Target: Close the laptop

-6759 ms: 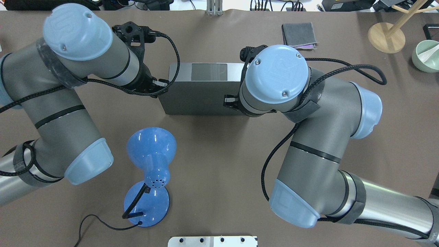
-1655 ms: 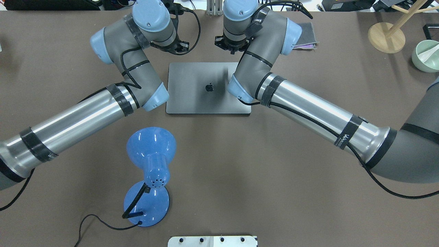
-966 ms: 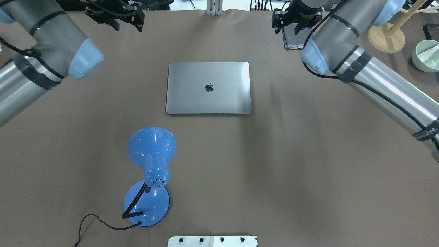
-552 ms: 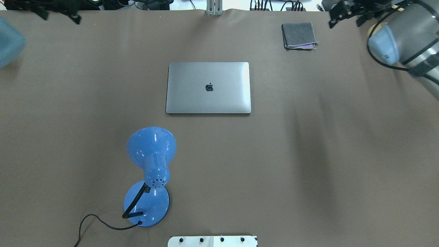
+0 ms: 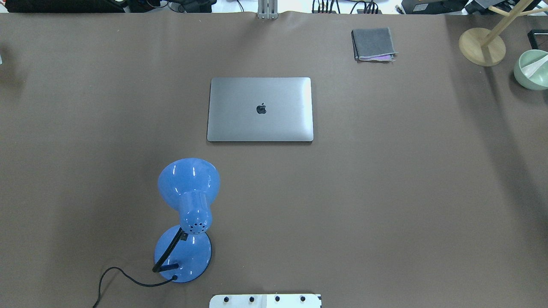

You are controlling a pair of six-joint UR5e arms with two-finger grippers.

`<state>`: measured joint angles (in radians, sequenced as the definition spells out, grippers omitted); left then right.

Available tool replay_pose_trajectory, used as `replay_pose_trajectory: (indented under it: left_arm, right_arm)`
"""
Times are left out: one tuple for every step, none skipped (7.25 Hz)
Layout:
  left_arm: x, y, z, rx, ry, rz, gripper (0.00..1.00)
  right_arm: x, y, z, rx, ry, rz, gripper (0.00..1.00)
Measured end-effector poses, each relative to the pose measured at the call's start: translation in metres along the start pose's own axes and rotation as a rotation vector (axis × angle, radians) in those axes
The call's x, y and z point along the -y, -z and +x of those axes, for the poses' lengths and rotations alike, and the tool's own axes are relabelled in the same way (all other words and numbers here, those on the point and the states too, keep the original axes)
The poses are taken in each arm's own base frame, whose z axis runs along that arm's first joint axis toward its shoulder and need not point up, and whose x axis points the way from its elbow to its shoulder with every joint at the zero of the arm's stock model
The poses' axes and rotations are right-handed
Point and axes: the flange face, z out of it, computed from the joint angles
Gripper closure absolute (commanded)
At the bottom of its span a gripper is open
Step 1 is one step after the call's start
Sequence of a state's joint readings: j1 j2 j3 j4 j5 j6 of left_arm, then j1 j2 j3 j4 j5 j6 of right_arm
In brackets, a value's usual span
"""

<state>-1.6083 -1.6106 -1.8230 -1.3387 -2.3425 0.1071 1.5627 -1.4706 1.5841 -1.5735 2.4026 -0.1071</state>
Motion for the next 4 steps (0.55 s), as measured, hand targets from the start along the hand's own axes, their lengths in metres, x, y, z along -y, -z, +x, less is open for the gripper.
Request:
replay_pose_trajectory:
  left_arm:
    - [-0.031,-0.010,-0.035,0.010,0.040,-0.005,0.02]
    - [-0.051,-0.017,-0.061,0.011,0.077,-0.007,0.02]
    - [-0.067,-0.024,-0.076,0.013,0.108,-0.018,0.02]
    - [-0.078,-0.031,-0.084,0.016,0.129,-0.031,0.02]
  right_arm:
    - [-0.045,-0.008,0.032,-0.054,-0.005,-0.034,0.00]
    - [-0.080,-0.009,0.047,-0.122,-0.002,-0.060,0.00]
    - [-0.103,-0.007,0.050,-0.158,-0.005,-0.077,0.00]
    - [-0.115,-0.007,0.051,-0.165,-0.015,-0.091,0.00]
